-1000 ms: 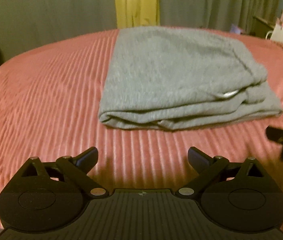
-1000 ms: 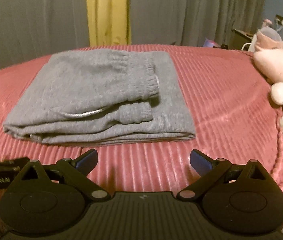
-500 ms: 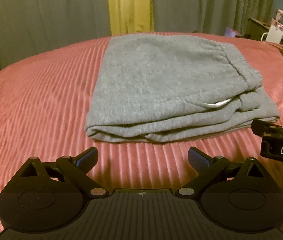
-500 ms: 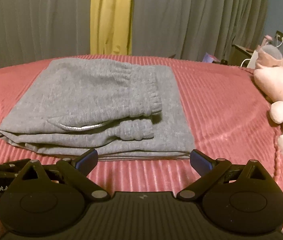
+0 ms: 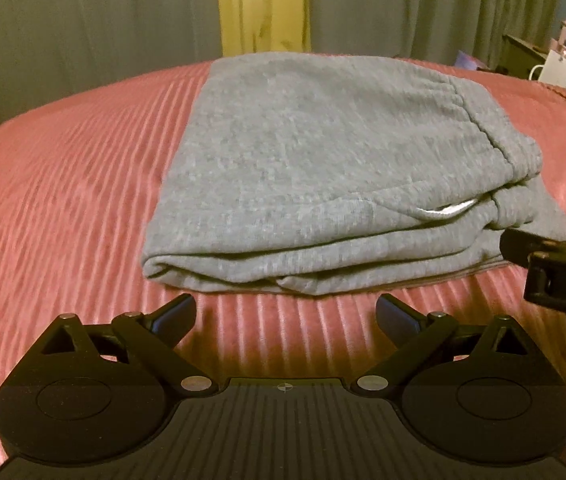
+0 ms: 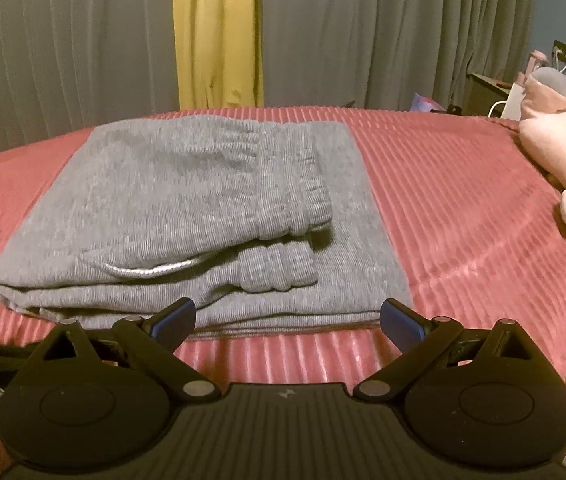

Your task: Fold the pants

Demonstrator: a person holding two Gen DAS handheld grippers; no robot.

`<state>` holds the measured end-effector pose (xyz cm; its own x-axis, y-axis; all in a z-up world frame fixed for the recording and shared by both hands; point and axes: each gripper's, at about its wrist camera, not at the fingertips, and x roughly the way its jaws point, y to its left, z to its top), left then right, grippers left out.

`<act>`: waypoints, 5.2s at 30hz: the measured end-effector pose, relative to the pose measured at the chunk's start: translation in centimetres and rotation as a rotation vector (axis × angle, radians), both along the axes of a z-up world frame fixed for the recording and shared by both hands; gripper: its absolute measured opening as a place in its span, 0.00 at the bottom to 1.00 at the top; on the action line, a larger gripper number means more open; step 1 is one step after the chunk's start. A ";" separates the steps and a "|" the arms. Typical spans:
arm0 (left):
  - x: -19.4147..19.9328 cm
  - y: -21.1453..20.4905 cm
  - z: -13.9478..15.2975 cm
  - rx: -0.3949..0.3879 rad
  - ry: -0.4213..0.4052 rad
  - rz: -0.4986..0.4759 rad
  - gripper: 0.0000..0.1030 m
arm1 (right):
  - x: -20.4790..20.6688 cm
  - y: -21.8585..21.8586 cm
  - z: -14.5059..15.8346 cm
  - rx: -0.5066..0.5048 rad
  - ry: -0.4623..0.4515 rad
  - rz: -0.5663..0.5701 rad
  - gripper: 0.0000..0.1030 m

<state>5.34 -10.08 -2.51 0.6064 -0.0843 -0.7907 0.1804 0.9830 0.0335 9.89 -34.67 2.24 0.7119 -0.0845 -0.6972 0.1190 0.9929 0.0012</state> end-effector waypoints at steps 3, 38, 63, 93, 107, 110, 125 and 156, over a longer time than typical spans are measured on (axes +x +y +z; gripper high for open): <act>0.1 0.0 0.0 -0.008 -0.005 0.005 0.97 | 0.3 -0.2 0.0 0.007 -0.008 -0.004 0.96; -0.6 -0.3 -0.1 0.014 -0.022 -0.040 0.97 | 0.3 -0.4 -0.9 -0.010 0.027 -0.009 0.96; -0.6 -0.4 -0.2 0.028 -0.023 -0.042 0.97 | 0.3 -0.3 -1.0 -0.016 0.033 -0.018 0.96; -0.6 -0.3 -0.2 0.035 -0.022 -0.042 0.97 | 0.3 -0.3 -1.1 -0.015 0.040 -0.021 0.96; -0.6 -0.2 -0.2 0.038 -0.021 -0.041 0.97 | 0.3 -0.3 -1.1 -0.020 0.043 -0.021 0.96; -0.6 -0.2 -0.2 0.039 -0.023 -0.041 0.97 | 0.3 -0.3 -1.1 -0.020 0.044 -0.020 0.96; -0.6 -0.2 -0.2 0.038 -0.021 -0.042 0.97 | 0.2 -0.4 -1.2 -0.026 0.054 -0.013 0.96; -0.6 -0.2 -0.4 0.042 -0.018 -0.045 0.97 | 0.3 -0.5 -1.4 -0.033 0.058 -0.006 0.96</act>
